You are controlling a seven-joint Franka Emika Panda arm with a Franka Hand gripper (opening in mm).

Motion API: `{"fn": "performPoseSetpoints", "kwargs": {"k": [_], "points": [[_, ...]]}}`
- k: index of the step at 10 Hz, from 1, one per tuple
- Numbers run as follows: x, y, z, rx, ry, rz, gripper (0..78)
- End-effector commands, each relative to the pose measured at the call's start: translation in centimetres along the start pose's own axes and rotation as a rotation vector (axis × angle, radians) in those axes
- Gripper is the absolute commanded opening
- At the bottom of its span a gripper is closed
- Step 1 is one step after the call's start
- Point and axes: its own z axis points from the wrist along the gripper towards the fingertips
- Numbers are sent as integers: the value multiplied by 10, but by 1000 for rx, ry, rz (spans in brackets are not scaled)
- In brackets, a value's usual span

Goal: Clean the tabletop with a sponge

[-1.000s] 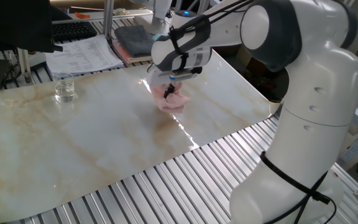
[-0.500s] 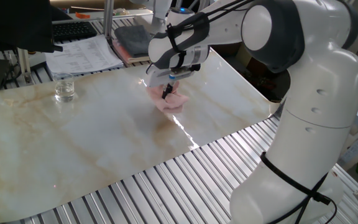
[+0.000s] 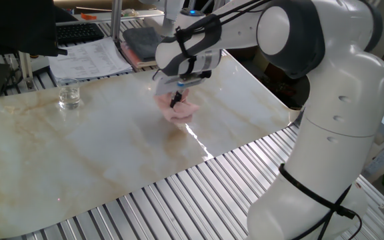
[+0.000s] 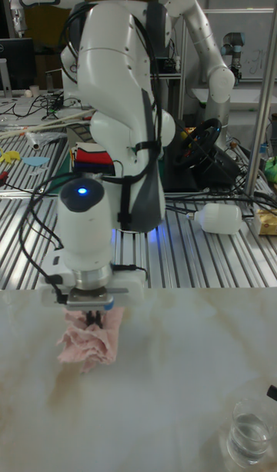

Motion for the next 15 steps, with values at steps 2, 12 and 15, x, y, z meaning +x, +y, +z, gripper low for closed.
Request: {"fn": "performPoseSetpoints", "kwargs": {"k": [2,12,15], "points": [[8,94,29,-16,-11,98,11],[31,116,37,-65,-13,50,11],[30,116,37,-67,-26,26,11]]}}
